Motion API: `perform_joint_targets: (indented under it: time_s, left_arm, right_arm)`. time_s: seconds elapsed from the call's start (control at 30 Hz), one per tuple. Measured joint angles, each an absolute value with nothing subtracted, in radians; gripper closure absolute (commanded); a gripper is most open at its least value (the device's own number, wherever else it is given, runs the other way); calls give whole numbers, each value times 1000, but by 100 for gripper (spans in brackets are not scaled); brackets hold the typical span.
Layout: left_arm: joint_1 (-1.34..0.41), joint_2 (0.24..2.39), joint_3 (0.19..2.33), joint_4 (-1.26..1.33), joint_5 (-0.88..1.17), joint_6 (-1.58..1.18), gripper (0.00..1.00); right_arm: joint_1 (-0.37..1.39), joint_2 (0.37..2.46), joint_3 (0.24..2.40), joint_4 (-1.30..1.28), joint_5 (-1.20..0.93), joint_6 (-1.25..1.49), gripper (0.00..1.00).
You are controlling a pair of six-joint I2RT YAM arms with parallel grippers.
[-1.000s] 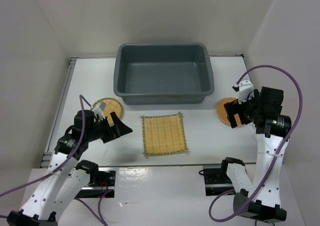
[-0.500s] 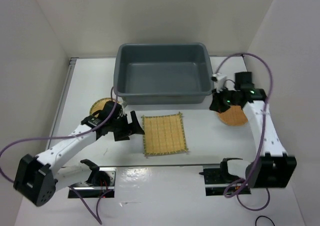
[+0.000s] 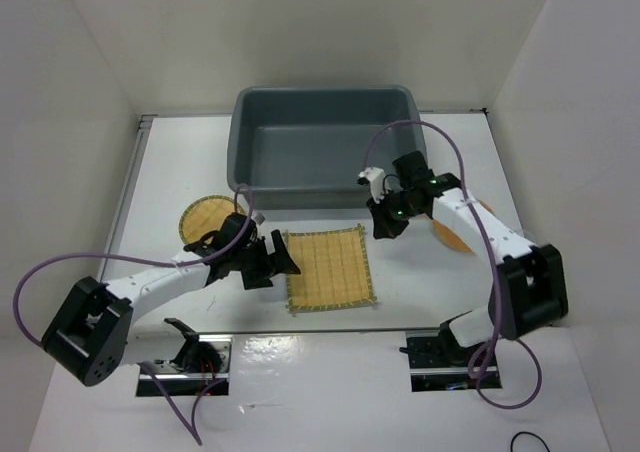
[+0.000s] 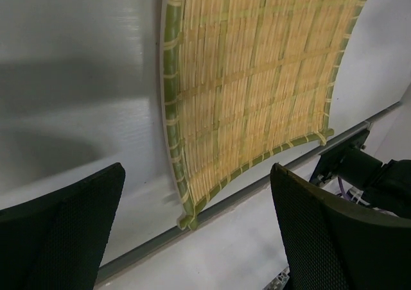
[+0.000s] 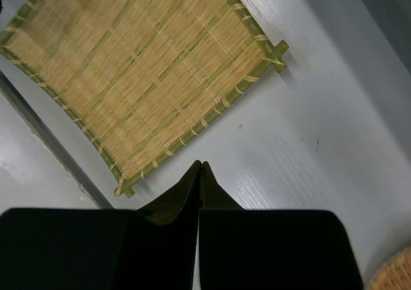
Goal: Place the mixed dishes into the plastic bin
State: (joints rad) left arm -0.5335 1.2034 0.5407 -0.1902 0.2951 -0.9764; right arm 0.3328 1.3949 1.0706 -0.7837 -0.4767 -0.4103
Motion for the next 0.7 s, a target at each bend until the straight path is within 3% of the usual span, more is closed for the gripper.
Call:
perform_joint_targets:
  time_s: [0.17,0.7]
  left_arm:
    - [-547,1299,521,-73,341,-999,0]
    - [-549,1422,434,315,482,-1085,0]
  right_arm:
    - [428,1565,1067,-719,-427,-413,100]
    - [596,1723,1022,-538,-243,-405,100]
